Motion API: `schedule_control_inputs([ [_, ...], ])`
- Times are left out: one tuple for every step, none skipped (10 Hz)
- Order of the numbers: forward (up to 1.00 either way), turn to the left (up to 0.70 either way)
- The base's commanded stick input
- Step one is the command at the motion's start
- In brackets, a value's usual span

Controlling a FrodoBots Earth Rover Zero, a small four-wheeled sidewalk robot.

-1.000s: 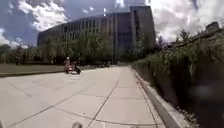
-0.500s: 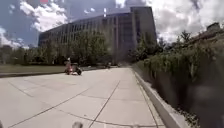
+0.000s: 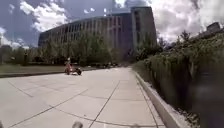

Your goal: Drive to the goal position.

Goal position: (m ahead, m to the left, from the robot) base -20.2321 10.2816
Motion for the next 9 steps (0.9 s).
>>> schedule_control_inputs([
  [0.07, 0.0],
  [0.07, 0.0],
  [0.07, 0.0],
  [0.07, 0.0],
  [0.07, 0.0],
  [0.07, 0.0],
  [0.09, 0.0],
  [0.58, 0.28],
  [0.7, 0.35],
])
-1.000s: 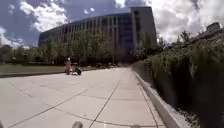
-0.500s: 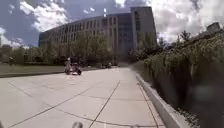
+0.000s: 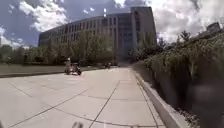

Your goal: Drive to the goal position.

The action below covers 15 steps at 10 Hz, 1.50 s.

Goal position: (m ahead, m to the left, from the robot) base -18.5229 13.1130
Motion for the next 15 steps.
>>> schedule_control_inputs([
  [0.7, 0.35],
  [0.7, 0.35],
  [0.7, 0.35],
  [0.7, 0.35],
  [0.7, 0.35],
  [0.7, 0.35],
  [0.7, 0.35],
  [0.3, 0.13],
  [0.05, 0.0],
  [0.06, 0.0],
  [0.05, 0.0],
  [0.04, 0.0],
  [0.04, 0.0],
  [0.04, 0.0],
  [0.05, 0.0],
])
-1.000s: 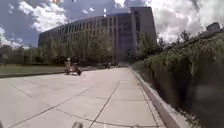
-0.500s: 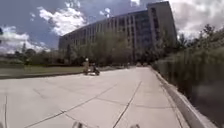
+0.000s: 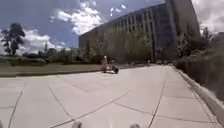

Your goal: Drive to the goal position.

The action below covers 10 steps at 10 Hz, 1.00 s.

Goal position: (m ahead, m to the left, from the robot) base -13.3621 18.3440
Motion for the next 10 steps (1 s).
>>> schedule_control_inputs([
  [0.04, 0.0],
  [0.04, 0.0],
  [0.05, 0.0],
  [0.06, 0.0],
  [0.06, 0.0],
  [0.06, 0.0],
  [0.06, 0.0],
  [0.06, 0.0],
  [0.07, 0.0],
  [0.07, 0.0],
])
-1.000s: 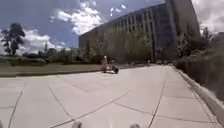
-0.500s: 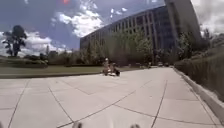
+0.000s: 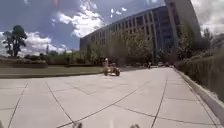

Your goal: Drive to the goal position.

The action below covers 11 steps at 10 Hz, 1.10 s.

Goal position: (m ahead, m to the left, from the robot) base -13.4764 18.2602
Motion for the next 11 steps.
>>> schedule_control_inputs([
  [0.07, 0.0],
  [0.07, 0.0],
  [0.07, 0.0],
  [0.07, 0.0],
  [0.07, 0.0],
  [0.07, 0.0],
  [0.07, 0.0],
  [0.07, 0.0],
  [0.07, 0.0],
  [0.07, 0.0],
  [0.06, 0.0],
])
